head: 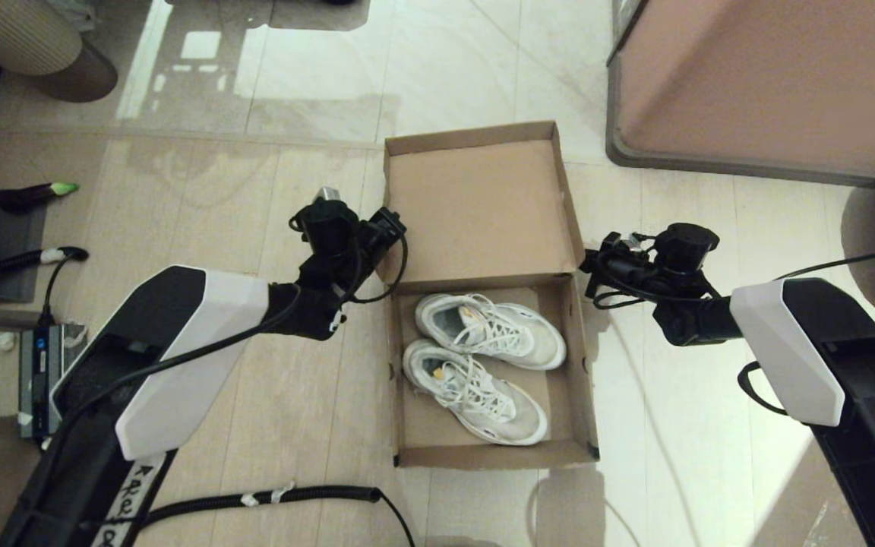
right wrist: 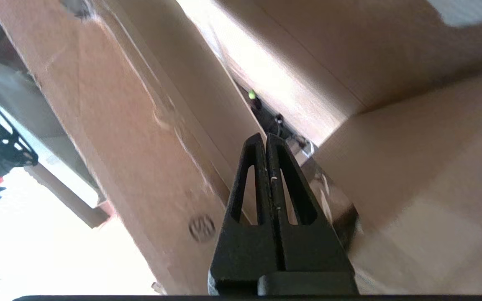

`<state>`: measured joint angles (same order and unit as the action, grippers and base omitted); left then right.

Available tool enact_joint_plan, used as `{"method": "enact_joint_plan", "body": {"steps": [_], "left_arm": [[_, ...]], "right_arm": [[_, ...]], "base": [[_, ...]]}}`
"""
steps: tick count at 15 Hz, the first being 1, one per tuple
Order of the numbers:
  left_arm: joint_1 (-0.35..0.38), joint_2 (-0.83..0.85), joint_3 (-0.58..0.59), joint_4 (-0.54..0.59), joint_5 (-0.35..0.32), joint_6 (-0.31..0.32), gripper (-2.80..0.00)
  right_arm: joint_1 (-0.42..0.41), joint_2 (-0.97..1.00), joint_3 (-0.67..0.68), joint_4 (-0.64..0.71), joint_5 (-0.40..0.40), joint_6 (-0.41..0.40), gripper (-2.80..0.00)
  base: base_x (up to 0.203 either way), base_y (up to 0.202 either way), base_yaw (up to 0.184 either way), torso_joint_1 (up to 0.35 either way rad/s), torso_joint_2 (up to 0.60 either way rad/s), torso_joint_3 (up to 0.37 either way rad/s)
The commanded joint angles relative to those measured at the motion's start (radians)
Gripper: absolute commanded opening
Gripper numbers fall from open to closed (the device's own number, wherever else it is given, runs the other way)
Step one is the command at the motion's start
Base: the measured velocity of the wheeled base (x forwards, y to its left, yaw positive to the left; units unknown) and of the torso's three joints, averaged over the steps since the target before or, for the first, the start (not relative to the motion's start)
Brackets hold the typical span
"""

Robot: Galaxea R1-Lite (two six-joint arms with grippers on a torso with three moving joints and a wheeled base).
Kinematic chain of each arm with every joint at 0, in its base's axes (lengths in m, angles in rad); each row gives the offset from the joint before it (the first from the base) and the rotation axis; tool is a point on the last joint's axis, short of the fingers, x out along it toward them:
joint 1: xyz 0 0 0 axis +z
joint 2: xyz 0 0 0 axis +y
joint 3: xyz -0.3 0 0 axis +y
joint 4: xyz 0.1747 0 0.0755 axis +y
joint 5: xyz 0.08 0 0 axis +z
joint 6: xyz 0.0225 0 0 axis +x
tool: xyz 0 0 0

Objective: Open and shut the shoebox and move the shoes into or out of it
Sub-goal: Close the shoe box

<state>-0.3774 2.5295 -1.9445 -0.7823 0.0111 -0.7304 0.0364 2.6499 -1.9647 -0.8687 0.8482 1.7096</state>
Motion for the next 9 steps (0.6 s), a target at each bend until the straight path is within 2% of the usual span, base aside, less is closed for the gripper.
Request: {"method": "enact_joint_plan", "body": {"steps": [1, 6, 9], "left_arm": [[0.005, -0.018, 0.001, -0.006, 0.01, -0.004, -2.8], [0.025, -0.04, 0.013, -0.005, 0.024, -0.004, -2.8], [0.034, -0.044, 0.015, -0.005, 0.034, -0.004, -2.8]], "right_arm": [[-0.001, -0.024, 0.004, 0.067, 0.025, 0.01, -2.8], [0.0, -0.091, 0.043, 0.258, 0.034, -0.004, -2.8], [0.003, -0.129, 0.151, 0.286, 0.034, -0.102, -2.8]], "base": [[0.0, 0.0, 0.0, 0.0, 0.0, 0.0], [0.0, 0.0, 0.0, 0.0, 0.0, 0.0], [0.0, 0.0, 0.0, 0.0, 0.0, 0.0]]}}
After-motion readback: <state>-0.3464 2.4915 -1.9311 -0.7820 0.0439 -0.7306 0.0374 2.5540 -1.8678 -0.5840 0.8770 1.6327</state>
